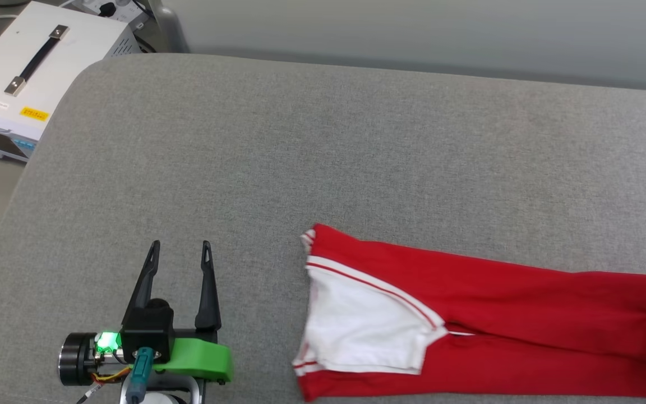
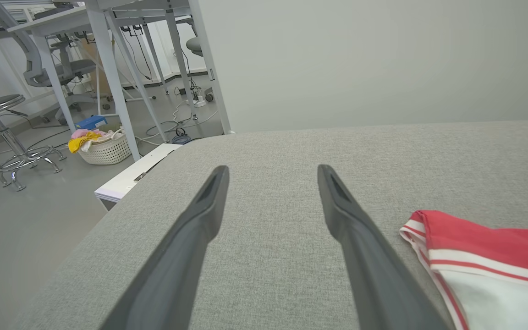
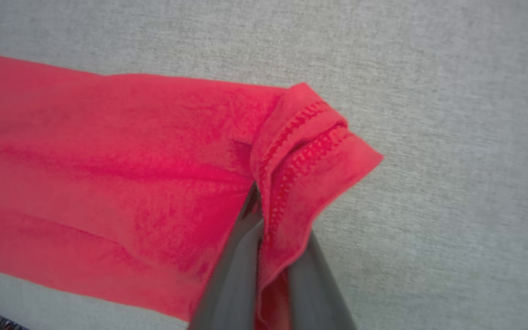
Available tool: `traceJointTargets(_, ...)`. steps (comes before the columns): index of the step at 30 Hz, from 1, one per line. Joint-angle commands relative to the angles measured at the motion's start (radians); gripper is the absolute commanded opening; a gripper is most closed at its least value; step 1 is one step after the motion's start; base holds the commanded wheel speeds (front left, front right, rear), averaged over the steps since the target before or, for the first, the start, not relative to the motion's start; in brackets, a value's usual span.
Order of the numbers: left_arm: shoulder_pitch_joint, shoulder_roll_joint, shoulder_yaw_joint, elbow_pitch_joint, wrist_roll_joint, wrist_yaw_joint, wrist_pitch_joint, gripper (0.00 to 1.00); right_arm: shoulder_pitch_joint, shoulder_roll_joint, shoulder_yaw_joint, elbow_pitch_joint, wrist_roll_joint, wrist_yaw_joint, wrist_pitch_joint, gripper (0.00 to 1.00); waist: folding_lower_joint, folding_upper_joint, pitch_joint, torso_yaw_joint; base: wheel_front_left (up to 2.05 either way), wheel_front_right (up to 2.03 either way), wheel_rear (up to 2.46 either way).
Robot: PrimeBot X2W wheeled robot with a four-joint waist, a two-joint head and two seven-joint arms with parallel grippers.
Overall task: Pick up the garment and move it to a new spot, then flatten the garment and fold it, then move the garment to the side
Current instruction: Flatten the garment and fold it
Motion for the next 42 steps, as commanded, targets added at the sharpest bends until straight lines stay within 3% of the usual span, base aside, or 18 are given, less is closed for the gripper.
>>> traceJointTargets(1,0.018,-0.009,0.005,0.003,0.014,-0.008,-0.006,1.00,0.013,-0.023,-0.015,0.017,-0.012,-0.002,-0.009,0.00,0.0000,-0.0001,-0.009,-0.002,0.00,0.00,0.00)
traceJointTargets(4,0.030,-0.017,0.011,0.008,0.028,-0.023,-0.006,1.00,0.030,-0.057,-0.036,0.039,-0.037,-0.002,-0.008,0.00,0.0000,-0.0001,-0.019,-0.004,0.00,0.00,0.00)
traceJointTargets(9,0.047,-0.030,0.024,0.019,0.042,-0.040,-0.006,1.00,0.060,-0.055,-0.065,0.010,-0.009,-0.002,0.005,0.00,0.0000,-0.0001,-0.039,-0.008,0.00,0.00,0.00)
traceJointTargets(18,0.064,-0.047,0.034,0.036,0.066,-0.070,-0.006,1.00,0.116,-0.016,-0.095,-0.220,0.101,-0.002,0.084,0.00,0.0000,-0.0001,-0.062,-0.008,0.00,0.00,0.00)
traceJointTargets(25,0.053,-0.065,0.033,0.043,0.080,-0.086,-0.006,1.00,0.098,0.056,-0.072,-0.381,0.103,-0.002,0.147,0.00,0.0000,-0.0001,-0.046,0.019,0.00,0.00,0.00)
traceJointTargets(31,0.031,-0.081,0.036,0.048,0.089,-0.098,-0.006,1.00,0.014,0.143,0.011,-0.440,0.056,-0.002,0.201,0.00,0.0000,-0.0001,-0.014,0.042,0.00,0.00,0.00)
traceJointTargets(34,0.007,-0.094,0.031,0.054,0.097,-0.108,-0.006,1.00,-0.073,0.208,0.100,-0.420,0.009,-0.002,0.215,0.00,0.0000,-0.0001,0.008,0.062,0.00,0.00,0.00)
traceJointTargets(42,-0.017,-0.111,0.028,0.059,0.109,-0.116,-0.006,1.00,-0.230,0.309,0.264,-0.297,-0.058,-0.002,0.183,0.00,0.0000,-0.0001,0.039,0.078,0.00,0.00,0.00)
